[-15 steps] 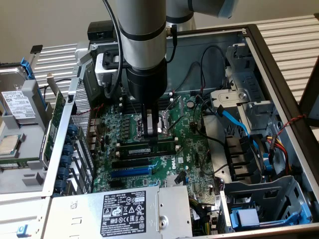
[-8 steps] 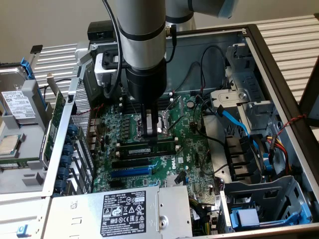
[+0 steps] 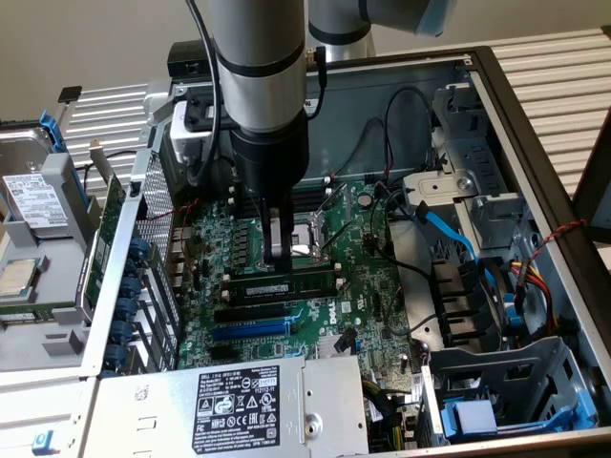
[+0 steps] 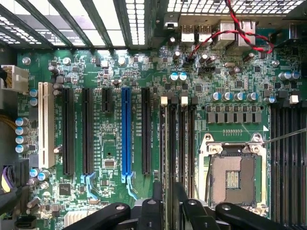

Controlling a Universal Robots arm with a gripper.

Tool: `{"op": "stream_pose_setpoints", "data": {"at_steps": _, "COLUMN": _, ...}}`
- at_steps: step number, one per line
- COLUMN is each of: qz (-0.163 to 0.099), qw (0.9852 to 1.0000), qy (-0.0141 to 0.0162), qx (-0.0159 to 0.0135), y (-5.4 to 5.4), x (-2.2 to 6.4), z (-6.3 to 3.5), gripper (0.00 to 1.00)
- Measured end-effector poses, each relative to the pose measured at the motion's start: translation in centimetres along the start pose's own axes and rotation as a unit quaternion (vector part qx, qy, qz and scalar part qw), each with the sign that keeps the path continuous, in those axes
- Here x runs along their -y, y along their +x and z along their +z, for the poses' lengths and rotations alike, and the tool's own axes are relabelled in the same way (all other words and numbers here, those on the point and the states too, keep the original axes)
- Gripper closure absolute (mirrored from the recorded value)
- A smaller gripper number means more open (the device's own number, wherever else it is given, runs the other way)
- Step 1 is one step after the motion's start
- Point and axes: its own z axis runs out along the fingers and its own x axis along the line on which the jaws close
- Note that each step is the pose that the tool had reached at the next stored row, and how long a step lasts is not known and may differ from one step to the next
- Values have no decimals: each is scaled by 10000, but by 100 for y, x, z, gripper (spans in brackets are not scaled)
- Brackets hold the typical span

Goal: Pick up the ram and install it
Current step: 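Press down the ram until it locks into place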

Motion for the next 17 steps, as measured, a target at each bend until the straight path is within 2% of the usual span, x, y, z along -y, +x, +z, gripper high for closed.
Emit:
{"op": "stream_pose_setpoints", "data": {"at_steps": 2, "qz": 0, "qw": 10000, "qy": 0, "qx": -2, "y": -8, "x": -1, "z": 1, "gripper": 89}}
{"op": "stream_pose_setpoints", "data": {"at_steps": 3, "qz": 0, "qw": 10000, "qy": 0, "qx": -4, "y": -11, "x": -1, "z": 0, "gripper": 89}}
{"op": "stream_pose_setpoints", "data": {"at_steps": 17, "qz": 0, "qw": 10000, "qy": 0, "qx": -7, "y": -11, "x": -3, "z": 55, "gripper": 89}}
